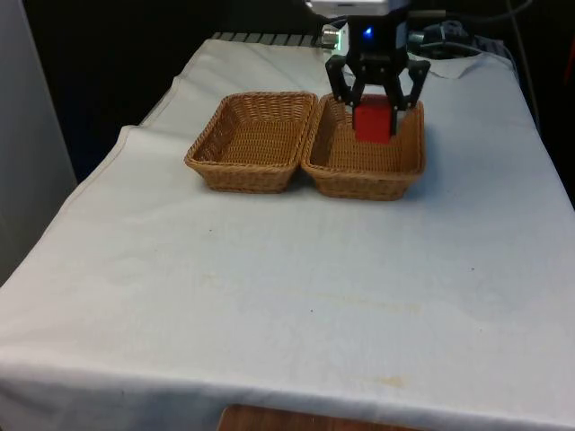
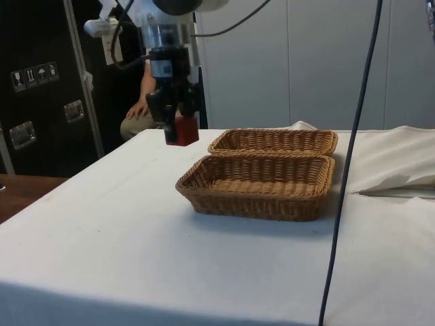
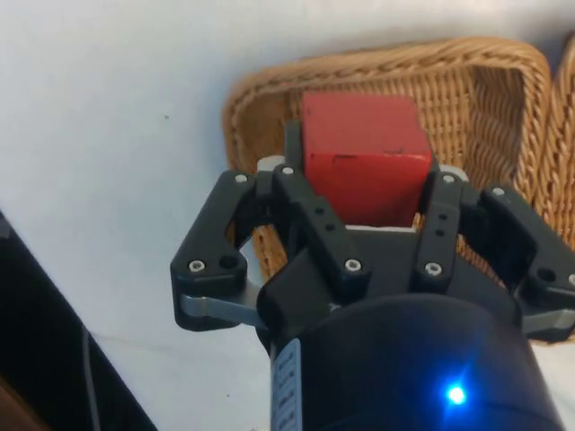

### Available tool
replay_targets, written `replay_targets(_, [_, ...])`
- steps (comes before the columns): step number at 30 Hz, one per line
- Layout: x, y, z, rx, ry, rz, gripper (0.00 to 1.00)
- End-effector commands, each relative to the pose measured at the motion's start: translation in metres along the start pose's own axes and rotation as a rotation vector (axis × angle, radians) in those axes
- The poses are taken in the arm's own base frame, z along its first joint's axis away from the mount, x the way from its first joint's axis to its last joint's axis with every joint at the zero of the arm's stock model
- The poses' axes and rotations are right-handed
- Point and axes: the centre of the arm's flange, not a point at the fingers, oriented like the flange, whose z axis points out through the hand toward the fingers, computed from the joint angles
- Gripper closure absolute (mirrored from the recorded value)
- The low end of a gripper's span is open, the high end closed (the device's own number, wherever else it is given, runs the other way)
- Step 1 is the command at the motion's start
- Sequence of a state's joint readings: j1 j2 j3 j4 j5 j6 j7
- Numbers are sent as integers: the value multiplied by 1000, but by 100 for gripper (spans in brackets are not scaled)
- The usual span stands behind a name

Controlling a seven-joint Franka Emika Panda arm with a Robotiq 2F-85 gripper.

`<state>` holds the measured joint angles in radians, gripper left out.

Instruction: Pick up the red cube and place it into the right basket.

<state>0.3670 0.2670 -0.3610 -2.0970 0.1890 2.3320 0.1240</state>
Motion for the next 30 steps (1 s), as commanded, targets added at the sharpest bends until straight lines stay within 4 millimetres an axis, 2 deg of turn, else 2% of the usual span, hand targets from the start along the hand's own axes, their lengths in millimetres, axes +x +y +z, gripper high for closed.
replay_targets(1, [-2,5,-1,3,13,-2,97])
replay_targets(3, [-3,6,3,-1,1,-2,97])
replay_targets(9, [-17,29,12,3,19,-5,97])
replay_targets(11, [-17,28,15,-2,8,-5,97])
replay_targets(16, [-29,50,20,0,22,-10,97])
replay_targets(20, [-34,64,22,-1,18,-12,97])
replay_targets(21, [-32,61,23,-4,8,-10,97])
replay_targets(25, [-39,83,25,-2,10,-13,97])
replay_targets(30, [-43,97,26,-3,5,-14,97])
